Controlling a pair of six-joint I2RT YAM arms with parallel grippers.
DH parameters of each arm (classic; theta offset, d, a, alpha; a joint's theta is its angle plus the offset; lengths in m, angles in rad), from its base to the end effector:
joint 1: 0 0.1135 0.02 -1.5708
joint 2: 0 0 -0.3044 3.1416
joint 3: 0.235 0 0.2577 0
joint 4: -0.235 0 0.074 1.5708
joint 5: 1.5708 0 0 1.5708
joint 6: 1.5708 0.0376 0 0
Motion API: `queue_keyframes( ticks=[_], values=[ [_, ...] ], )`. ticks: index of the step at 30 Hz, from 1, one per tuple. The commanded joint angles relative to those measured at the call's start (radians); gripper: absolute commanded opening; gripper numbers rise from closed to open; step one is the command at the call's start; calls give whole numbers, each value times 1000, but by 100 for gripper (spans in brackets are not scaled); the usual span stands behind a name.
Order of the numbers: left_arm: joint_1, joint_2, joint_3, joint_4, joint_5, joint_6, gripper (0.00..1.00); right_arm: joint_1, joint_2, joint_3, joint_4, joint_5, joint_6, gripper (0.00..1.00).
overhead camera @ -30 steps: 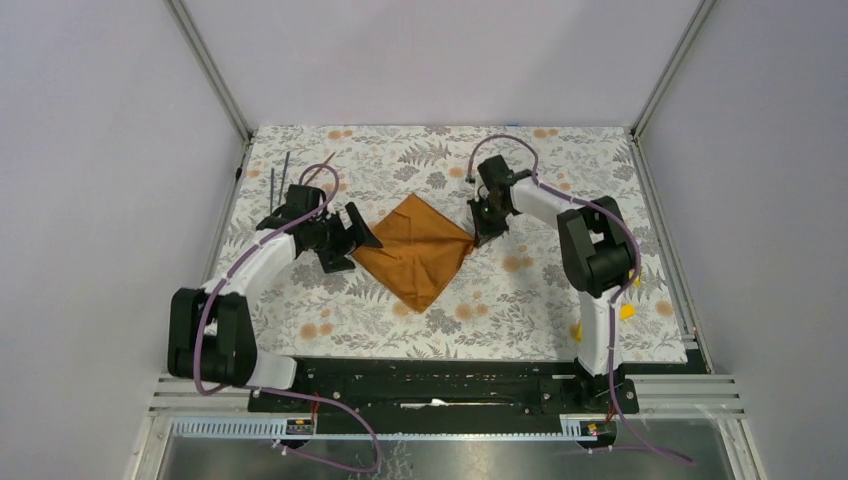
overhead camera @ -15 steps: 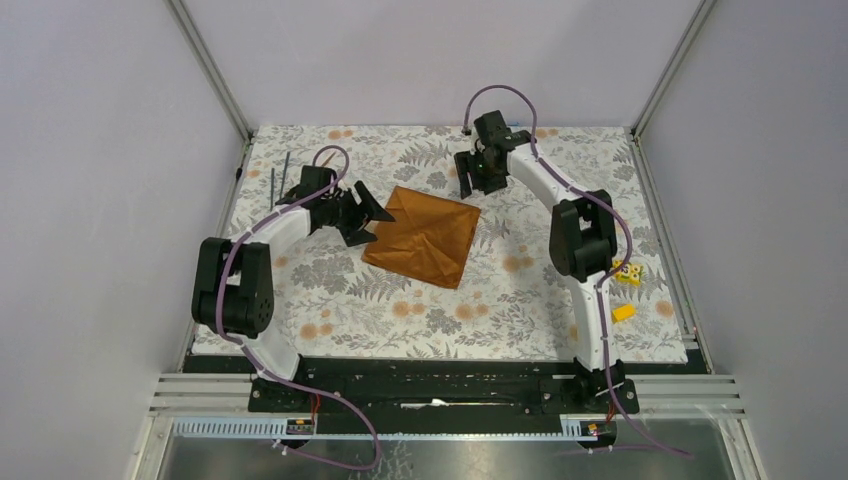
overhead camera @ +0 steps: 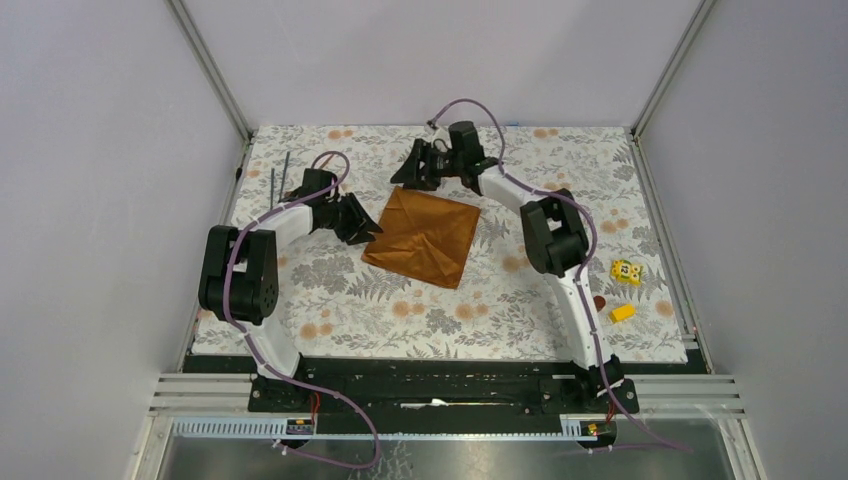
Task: Fold the napkin into a case and place the utensils inside
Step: Smooth out the lower triangle-folded napkin at the center of the board.
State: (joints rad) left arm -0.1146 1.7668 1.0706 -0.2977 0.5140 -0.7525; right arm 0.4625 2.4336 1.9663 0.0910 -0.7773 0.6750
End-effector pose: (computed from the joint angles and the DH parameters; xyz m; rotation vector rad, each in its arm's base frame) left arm 0.3637 -0.0605 0.2079 -0.6390 2.5985 -0.9688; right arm 0.5214 0.2894 0.2151 -0.3524 2.1117 1.4670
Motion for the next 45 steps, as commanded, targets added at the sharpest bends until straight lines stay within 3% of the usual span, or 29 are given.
queue_keyframes(
  ticks=[1, 13, 21, 27, 31, 39, 45],
  values=[
    [10, 1, -26, 0, -75, 36, 38, 46, 103, 88, 184, -83, 150, 69],
    [10, 41, -125, -13, -209, 37, 33, 35, 322, 290, 87, 25, 69, 71],
    [8, 28, -142, -35, -230, 49, 30, 22, 358, 383, 20, 53, 30, 75],
    [7, 4, -138, -63, -205, 78, 35, 10, 458, 481, 60, 51, 121, 75],
    [8, -46, -111, -69, -113, 100, 45, 12, 486, 458, 101, 49, 150, 75],
    [7, -117, -24, -128, -28, 125, 50, 7, 437, 498, 18, 69, 86, 75],
    [7, -67, -31, -91, -16, 113, 45, 4, 255, 474, -80, 70, 8, 77]
  ],
)
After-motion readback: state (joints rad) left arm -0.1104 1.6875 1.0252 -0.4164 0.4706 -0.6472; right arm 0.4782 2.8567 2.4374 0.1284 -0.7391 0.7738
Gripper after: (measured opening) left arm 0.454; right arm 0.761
